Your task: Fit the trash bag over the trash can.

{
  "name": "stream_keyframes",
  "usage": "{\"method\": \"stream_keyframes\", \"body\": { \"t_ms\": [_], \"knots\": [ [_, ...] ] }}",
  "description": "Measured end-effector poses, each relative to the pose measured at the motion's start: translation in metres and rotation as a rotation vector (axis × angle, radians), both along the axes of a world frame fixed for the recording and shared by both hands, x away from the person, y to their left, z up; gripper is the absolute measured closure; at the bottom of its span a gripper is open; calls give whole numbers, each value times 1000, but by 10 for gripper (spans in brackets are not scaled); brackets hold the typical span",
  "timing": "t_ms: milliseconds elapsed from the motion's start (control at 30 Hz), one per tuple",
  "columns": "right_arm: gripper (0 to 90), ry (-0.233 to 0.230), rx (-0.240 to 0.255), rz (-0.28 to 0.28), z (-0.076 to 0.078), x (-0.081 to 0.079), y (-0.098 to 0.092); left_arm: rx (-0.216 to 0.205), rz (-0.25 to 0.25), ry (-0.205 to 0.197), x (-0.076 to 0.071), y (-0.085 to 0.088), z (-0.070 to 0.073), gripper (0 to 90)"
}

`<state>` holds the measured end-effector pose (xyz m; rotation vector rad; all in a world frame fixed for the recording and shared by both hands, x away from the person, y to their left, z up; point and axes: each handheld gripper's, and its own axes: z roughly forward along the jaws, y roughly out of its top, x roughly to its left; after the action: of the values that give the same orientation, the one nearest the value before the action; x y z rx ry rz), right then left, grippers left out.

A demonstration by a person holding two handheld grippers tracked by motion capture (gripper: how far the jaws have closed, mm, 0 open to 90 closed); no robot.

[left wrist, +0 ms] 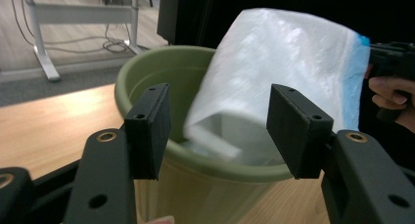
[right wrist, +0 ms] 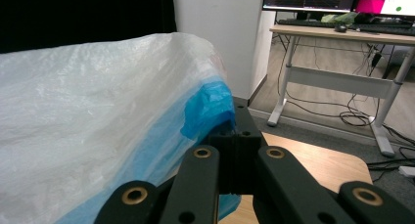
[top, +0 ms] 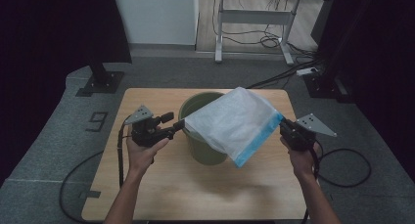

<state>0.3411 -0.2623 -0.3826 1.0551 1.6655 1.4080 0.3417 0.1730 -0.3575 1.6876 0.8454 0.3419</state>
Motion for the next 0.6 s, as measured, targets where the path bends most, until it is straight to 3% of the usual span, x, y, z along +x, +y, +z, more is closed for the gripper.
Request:
{"method": "stream_keyframes", "body": {
  "t_ms": [333, 600],
  "knots": [
    [881, 1, -19, 77, 0, -6, 24, 74, -71, 16, 1, -49, 5, 377],
    [881, 1, -15, 109, -2, -9, 34, 154, -126, 82, 7, -81, -4, 319]
  ]
}}
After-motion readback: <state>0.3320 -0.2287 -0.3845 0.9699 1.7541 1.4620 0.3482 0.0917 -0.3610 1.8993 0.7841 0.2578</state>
